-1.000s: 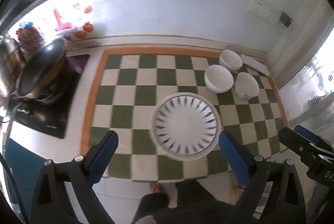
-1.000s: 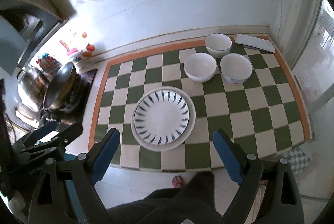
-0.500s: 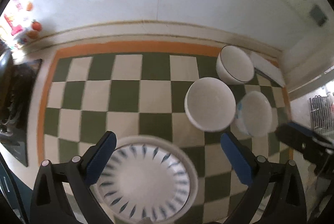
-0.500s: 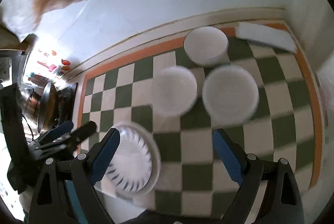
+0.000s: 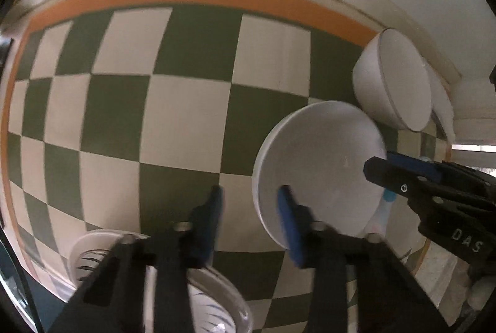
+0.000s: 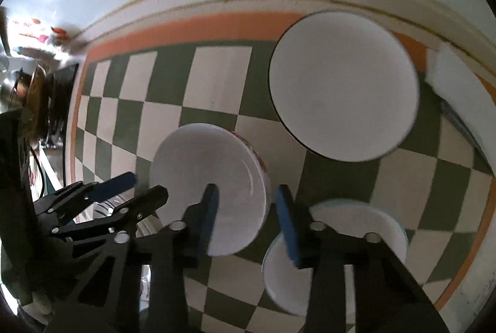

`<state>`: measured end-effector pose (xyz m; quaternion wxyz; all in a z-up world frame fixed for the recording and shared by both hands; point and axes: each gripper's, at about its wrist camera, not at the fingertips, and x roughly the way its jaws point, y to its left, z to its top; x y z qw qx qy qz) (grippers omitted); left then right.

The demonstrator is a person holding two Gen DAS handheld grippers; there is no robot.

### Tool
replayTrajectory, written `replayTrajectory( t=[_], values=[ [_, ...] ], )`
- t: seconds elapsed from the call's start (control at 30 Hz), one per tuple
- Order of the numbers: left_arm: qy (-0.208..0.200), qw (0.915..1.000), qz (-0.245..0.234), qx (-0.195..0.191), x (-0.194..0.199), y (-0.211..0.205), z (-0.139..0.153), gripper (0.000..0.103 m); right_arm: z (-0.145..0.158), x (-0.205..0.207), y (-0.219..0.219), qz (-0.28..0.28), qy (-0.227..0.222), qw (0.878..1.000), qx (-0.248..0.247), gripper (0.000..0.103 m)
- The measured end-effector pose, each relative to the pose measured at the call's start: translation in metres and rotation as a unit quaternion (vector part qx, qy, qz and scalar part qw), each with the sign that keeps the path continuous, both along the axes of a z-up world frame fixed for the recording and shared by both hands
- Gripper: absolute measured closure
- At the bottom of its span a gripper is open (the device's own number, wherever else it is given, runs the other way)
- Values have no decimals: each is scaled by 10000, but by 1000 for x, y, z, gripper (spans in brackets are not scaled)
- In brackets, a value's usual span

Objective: Organize plates and bowls

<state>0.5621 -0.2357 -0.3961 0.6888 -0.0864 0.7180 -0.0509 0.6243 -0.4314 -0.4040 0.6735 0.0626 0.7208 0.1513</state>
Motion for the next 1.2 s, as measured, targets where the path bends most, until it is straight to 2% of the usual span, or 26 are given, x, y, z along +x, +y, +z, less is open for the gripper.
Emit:
replayTrajectory(
  t=[0.03, 0.17, 0.4, 0.5, 0.77, 0.93, 1.07, 1.2],
  values=[
    [35, 10000, 13, -10, 0, 0, -4, 85, -5, 1, 1, 31, 33, 10000, -69, 78],
    [49, 10000, 33, -71, -2, -1, -11, 92, -17, 2, 2, 52, 56, 9998, -179, 95],
    [-37, 10000, 74, 55, -1, -2, -5, 92, -17, -4, 9, 121, 37, 9999, -104, 95],
    [-179, 9998, 12, 81, -4, -3, 10, 92, -10, -8, 7, 27, 10, 10000, -15, 95],
    [-567, 9981, -233, 31, -30, -9, 67, 92, 29, -36, 3, -118, -206, 9996, 141, 95],
    [-705, 9957, -593, 16, -53, -12, 88, 92, 58, -77, -9, -356, -317, 9985, 285, 95],
    [-628, 9940, -891, -49, -70, -21, 87, 92, 70, -115, -24, -579, -326, 9974, 289, 95],
    [-467, 9923, -1147, -62, -86, -37, 71, 92, 63, -147, -39, -781, -166, 9965, 226, 95]
  ],
)
